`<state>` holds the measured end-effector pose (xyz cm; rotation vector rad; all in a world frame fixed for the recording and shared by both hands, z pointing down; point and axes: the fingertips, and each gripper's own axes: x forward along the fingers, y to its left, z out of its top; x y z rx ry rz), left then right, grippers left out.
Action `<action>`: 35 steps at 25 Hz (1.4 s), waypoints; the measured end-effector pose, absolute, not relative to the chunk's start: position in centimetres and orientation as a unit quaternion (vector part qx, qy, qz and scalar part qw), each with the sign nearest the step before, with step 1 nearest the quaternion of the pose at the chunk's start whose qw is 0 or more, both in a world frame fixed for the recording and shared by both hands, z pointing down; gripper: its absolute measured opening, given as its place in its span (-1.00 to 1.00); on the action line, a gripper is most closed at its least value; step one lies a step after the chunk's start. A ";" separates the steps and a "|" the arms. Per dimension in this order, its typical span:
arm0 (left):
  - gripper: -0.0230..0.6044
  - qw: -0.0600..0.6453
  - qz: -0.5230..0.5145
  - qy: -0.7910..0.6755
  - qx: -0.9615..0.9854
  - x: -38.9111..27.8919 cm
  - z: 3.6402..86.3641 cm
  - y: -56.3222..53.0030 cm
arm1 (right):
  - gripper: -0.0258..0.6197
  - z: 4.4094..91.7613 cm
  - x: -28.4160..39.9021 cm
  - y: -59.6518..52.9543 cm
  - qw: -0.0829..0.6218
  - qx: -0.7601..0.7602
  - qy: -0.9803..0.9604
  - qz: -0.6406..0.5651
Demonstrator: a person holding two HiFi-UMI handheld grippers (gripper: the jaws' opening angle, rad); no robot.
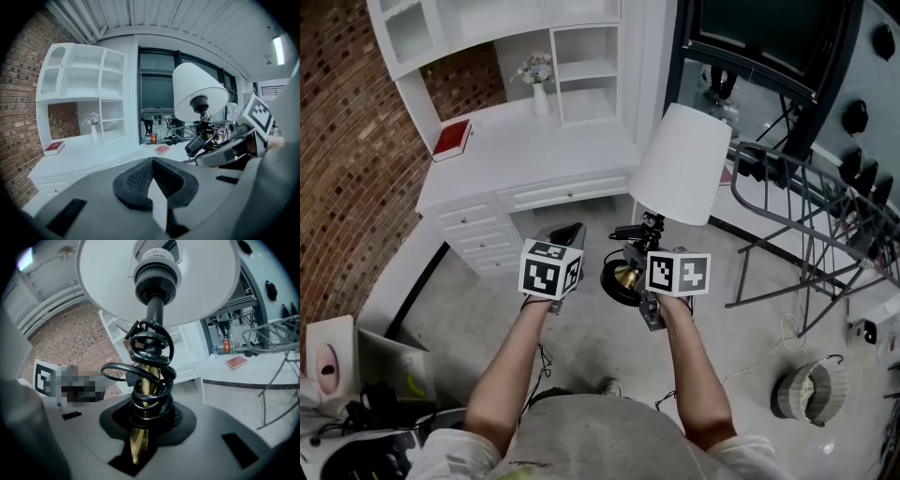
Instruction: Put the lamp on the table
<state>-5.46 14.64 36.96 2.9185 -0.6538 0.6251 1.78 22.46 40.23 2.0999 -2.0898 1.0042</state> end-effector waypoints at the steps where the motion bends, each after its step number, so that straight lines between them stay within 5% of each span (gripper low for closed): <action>1: -0.94 0.043 0.205 -0.214 0.954 -5.3 37.0 14.7 | -0.65 40.3 2.0 22.5 0.007 0.670 -0.669 0.322; 35: -0.94 0.051 0.202 -0.231 0.950 -2.7 38.8 3.2 | -0.65 41.5 4.8 10.6 0.034 0.651 -0.689 0.317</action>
